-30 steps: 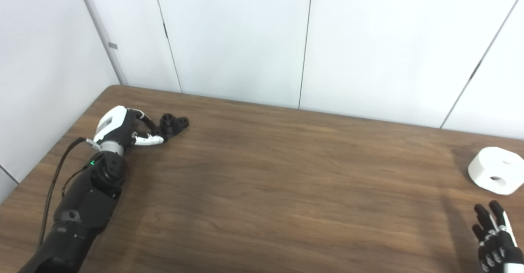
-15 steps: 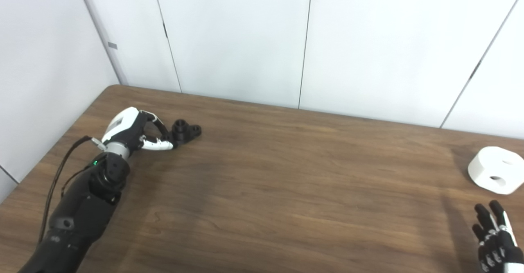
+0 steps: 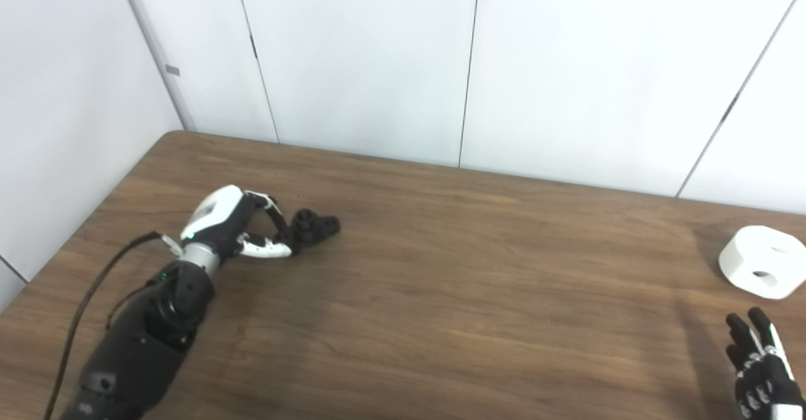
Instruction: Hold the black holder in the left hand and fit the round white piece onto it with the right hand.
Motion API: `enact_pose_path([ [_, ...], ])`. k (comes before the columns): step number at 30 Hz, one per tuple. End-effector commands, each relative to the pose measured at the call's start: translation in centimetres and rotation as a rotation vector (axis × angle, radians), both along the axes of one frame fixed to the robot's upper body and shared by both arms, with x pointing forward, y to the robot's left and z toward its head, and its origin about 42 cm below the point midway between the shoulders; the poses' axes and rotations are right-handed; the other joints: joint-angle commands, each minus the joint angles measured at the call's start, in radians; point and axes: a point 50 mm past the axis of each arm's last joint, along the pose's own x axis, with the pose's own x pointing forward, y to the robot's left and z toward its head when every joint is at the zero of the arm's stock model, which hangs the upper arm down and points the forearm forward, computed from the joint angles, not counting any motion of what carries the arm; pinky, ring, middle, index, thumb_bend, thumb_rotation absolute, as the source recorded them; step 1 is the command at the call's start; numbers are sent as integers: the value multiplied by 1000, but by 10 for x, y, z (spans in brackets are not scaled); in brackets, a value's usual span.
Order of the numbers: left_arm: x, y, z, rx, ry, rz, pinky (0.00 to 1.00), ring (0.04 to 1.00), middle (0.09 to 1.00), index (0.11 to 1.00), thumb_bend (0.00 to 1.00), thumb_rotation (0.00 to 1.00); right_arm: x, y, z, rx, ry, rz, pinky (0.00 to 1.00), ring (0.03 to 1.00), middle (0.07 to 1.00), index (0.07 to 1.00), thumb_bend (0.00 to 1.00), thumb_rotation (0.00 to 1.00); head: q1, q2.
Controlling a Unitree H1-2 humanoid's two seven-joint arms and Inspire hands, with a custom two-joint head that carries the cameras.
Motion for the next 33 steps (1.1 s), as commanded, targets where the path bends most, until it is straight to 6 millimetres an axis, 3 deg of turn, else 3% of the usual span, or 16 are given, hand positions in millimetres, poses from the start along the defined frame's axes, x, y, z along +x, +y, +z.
enact_pose_path([
  [1, -1, -9, 10, 17, -56, -57, 820, 912, 835, 489, 516, 48, -37, 13, -35, 61, 121, -37, 1000, 977, 939, 966, 644, 1000, -5, 3],
  [12, -21, -45, 4, 7, -49, -165, 864, 927, 827, 489, 518, 47, -36, 16, -32, 59, 126, -37, 1000, 988, 949, 968, 610, 1000, -26, 19],
  [19, -43, -68, 2, -2, -53, -254, 842, 921, 834, 489, 517, 47, -37, 20, -28, 51, 117, -40, 1000, 983, 946, 969, 574, 1000, -62, 52],
  [22, -53, -78, 2, -10, -61, -290, 904, 915, 829, 489, 518, 48, -37, 22, -25, 43, 117, -42, 1000, 969, 941, 965, 567, 1000, -76, 65],
  [28, -70, -97, -2, -31, -71, -346, 802, 901, 823, 488, 519, 46, -39, 26, -22, 31, 113, -34, 1000, 969, 942, 968, 552, 1000, -109, 86],
  [33, -83, -113, -2, -43, -66, -390, 800, 892, 818, 488, 519, 47, -40, 29, -19, 29, 117, -42, 1000, 954, 929, 961, 534, 1000, -131, 107],
])
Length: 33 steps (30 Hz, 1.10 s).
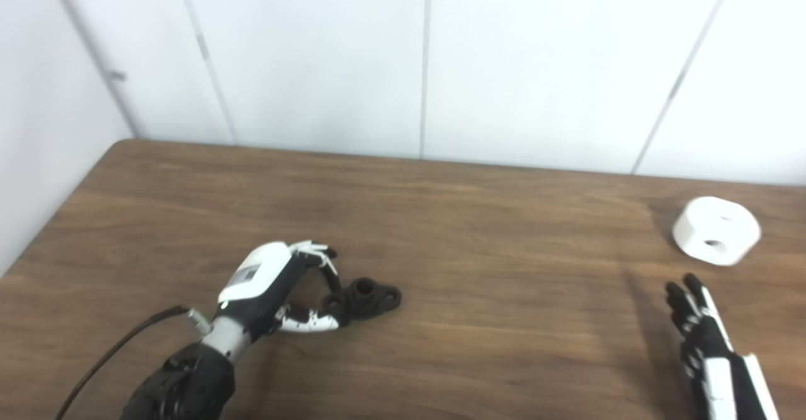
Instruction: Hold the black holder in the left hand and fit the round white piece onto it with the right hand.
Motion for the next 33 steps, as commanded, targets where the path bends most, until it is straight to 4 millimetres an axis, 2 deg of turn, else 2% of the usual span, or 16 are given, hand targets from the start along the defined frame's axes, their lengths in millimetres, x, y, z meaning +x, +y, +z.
enact_pose_path([
  [1, -8, -11, 8, -1, -29, -63, 809, 893, 817, 488, 519, 48, -43, 15, -21, 58, 106, -42, 1000, 958, 928, 961, 545, 1000, -4, 8],
  [7, -25, -28, 6, 3, -37, -118, 909, 893, 799, 487, 520, 48, -42, 20, -16, 61, 103, -42, 1000, 958, 924, 959, 545, 1000, -42, 50],
  [12, -38, -46, 0, -27, -18, -171, 895, 883, 796, 487, 520, 47, -40, 22, -10, 58, 103, -46, 1000, 942, 920, 952, 559, 1000, -50, 92],
  [20, -53, -64, -14, -44, 36, -203, 914, 895, 805, 487, 520, 49, -38, 22, -3, 57, 109, -58, 1000, 930, 914, 947, 588, 1000, -66, 129],
  [33, -70, -77, -43, -81, 68, -232, 908, 884, 808, 487, 519, 48, -38, 19, 1, 40, 115, -67, 1000, 929, 909, 945, 626, 1000, -88, 133],
])
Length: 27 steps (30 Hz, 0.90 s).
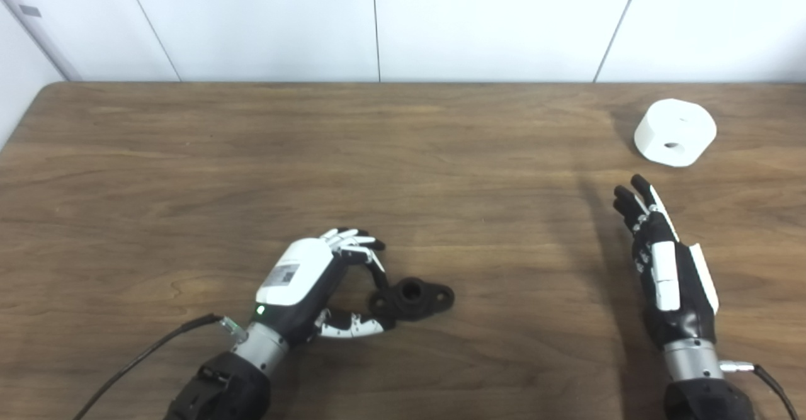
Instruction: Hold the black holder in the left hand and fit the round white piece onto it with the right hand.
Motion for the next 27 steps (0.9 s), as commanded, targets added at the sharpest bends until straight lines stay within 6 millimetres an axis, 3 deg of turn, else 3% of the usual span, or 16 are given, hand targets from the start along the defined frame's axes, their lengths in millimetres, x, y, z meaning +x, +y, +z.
enact_pose_path([
  [1, -9, -3, -15, -1, 56, -22, 905, 882, 806, 487, 519, 48, -41, 6, -11, 19, 55, -32, 1000, 928, 909, 945, 626, 1000, -5, -1],
  [9, -16, -6, -24, 1, 73, -30, 915, 892, 814, 487, 519, 47, -40, 6, -12, 24, 43, -33, 1000, 928, 909, 946, 606, 1000, -49, -4],
  [17, -19, -10, -27, 18, 54, -27, 921, 900, 816, 488, 519, 46, -40, 3, -11, 43, 34, -32, 1000, 945, 920, 955, 607, 997, -49, -15],
  [27, -18, -9, -31, 36, 38, -34, 897, 890, 810, 487, 519, 48, -34, -5, 4, 17, -12, -47, 1000, 963, 934, 964, 590, 1000, -83, -34],
])
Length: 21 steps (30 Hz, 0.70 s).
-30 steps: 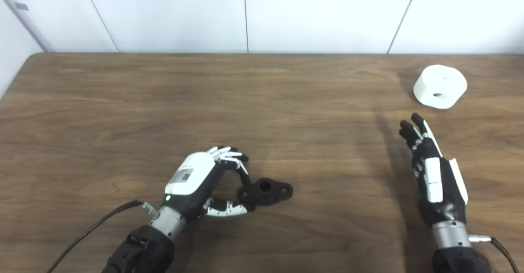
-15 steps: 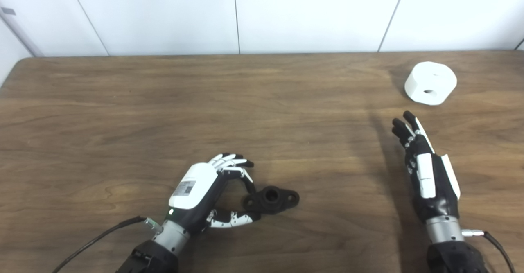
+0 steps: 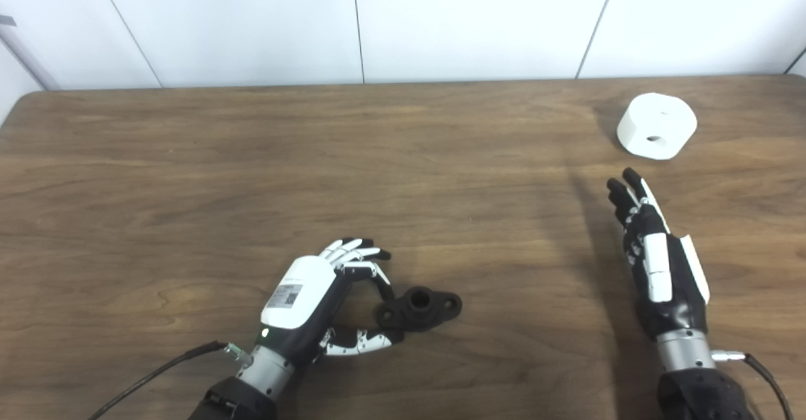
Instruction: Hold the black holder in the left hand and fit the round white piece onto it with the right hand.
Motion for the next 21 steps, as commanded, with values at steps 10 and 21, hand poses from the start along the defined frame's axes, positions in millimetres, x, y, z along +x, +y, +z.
enact_pose_path([
  [10, -6, 6, -23, 50, 84, -15, 884, 879, 804, 487, 519, 48, -20, -9, 38, -197, -51, -80, 1000, 943, 905, 933, 624, 879, -109, -48],
  [21, -3, 9, -31, 43, 42, -24, 873, 864, 789, 487, 519, 47, 0, -34, 89, -509, -66, -173, 938, 931, 915, 926, 631, 601, -126, -83],
])
